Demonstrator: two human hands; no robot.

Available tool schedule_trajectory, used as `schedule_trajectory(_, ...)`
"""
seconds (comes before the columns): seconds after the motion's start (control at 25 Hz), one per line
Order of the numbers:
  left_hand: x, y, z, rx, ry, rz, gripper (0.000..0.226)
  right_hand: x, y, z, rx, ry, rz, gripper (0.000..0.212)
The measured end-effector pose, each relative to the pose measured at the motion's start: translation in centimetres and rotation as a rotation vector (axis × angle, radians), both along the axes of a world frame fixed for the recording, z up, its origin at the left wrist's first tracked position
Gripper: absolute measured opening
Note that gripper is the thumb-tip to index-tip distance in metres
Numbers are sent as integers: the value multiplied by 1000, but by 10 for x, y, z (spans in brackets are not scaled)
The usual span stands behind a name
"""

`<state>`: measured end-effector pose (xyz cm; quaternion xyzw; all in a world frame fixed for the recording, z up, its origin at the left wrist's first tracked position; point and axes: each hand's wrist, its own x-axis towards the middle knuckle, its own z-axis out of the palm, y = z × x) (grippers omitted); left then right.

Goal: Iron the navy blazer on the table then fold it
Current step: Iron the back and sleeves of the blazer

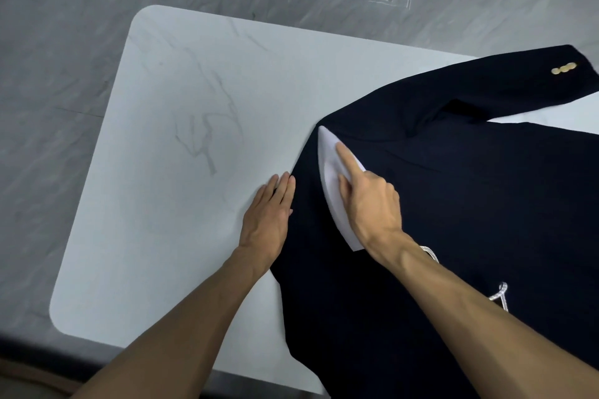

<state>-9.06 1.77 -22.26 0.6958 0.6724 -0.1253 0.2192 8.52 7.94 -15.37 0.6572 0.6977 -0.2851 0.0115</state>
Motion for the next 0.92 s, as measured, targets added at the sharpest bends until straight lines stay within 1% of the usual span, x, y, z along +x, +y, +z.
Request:
schedule_trajectory(0.08, 0, -1, 0, -9, 7, 2, 58, -8, 0, -1, -7, -32, 75, 56)
schedule_trajectory(0.16, 2, -1, 0, -7, 29, -5, 58, -6, 0, -4, 12, -78, 70, 57)
schedule_trajectory(0.28, 4, 0, 0, -9, 69, -28, 64, 18, -4, -7, 17, -123, -57, 59)
schedule_trajectory(0.36, 9, -4, -3, 7, 72, 17, 71, 40, -2, -9, 32, -131, -168, 58)
schedule_trajectory(0.44, 20, -2, -3, 86, -3, 109, 67, 53, -2, -8, 39, -124, -206, 56)
schedule_trajectory(0.48, 29, 3, -4, 170, -60, 140, 62, 54, -2, -9, 42, -115, -199, 56)
schedule_trajectory(0.56, 50, 23, -12, 322, -154, 129, 55, 52, -3, -11, 58, -74, -166, 56)
schedule_trajectory(0.6, 59, 36, -17, 354, -176, 112, 54, 51, -3, -12, 71, -54, -143, 56)
schedule_trajectory(0.68, 69, 53, -28, 346, -146, 119, 54, 47, 0, -16, 67, -50, -84, 57)
schedule_trajectory(0.8, 67, 53, -44, 328, -18, 104, 54, 39, 4, -19, 49, -128, -20, 60)
schedule_trajectory(0.92, 67, 52, -44, 318, -1, 104, 57, 50, 6, -22, 45, -158, -9, 61)
